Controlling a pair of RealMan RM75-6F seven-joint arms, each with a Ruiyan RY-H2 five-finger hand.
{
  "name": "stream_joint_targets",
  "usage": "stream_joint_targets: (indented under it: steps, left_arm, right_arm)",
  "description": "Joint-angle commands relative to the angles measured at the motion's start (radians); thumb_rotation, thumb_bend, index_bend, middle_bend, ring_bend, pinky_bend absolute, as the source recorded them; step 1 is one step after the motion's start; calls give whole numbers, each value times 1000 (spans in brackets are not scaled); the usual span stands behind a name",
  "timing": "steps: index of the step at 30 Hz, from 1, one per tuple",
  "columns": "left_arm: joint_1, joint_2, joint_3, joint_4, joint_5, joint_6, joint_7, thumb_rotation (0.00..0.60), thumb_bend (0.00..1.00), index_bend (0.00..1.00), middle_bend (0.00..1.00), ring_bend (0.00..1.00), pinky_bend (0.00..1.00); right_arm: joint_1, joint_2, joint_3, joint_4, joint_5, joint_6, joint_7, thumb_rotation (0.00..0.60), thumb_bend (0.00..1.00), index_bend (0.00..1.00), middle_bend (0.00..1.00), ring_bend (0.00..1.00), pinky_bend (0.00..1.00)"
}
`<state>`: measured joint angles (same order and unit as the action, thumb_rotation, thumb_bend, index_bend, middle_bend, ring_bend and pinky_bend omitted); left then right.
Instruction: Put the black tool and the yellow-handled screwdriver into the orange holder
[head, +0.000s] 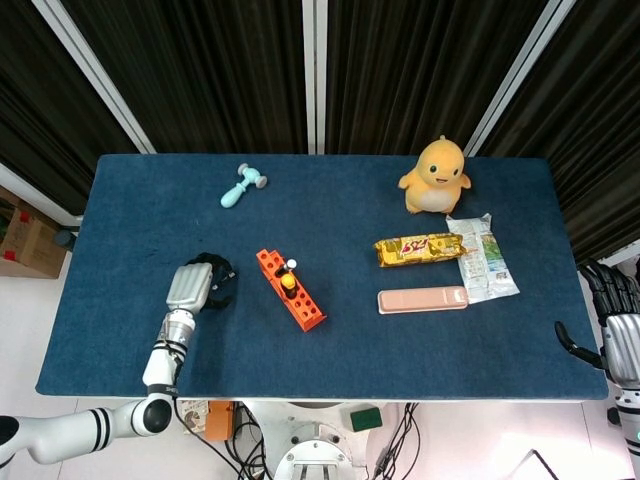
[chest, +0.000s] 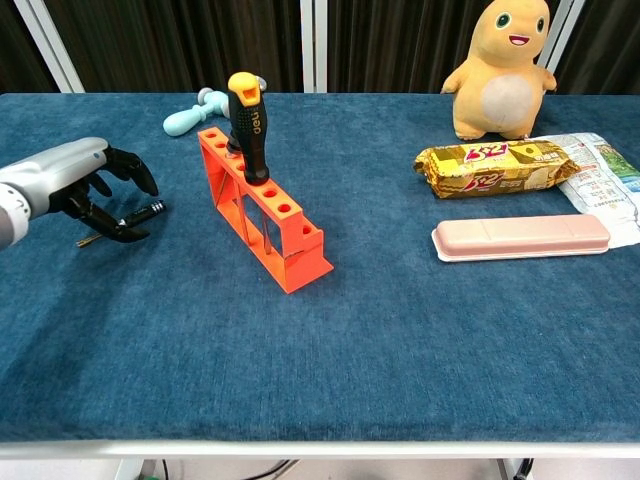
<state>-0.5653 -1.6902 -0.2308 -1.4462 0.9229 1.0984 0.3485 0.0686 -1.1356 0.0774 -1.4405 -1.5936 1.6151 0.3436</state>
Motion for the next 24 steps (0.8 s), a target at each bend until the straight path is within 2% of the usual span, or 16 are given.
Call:
stream_joint_targets:
  steps: [1, 11, 24]
  left_arm:
    - [-11, -14, -11, 17, -17, -15, -7, 600, 196, 415, 282, 156, 256]
    - [-24, -51, -24, 76, -46, 15, 36, 600, 257, 479, 309, 158, 254]
    - [-31, -69, -28, 121, -71, 14, 65, 600, 294, 485, 320, 158, 254]
  right_arm:
    - [0, 0, 1, 1, 1, 0, 1, 600, 341, 0, 0, 0, 0]
    - [3, -1, 2, 1, 5, -7, -1, 600, 342, 0, 0, 0, 0]
    - [4, -1, 1, 1, 5, -12, -5, 600, 341, 0, 0, 0, 0]
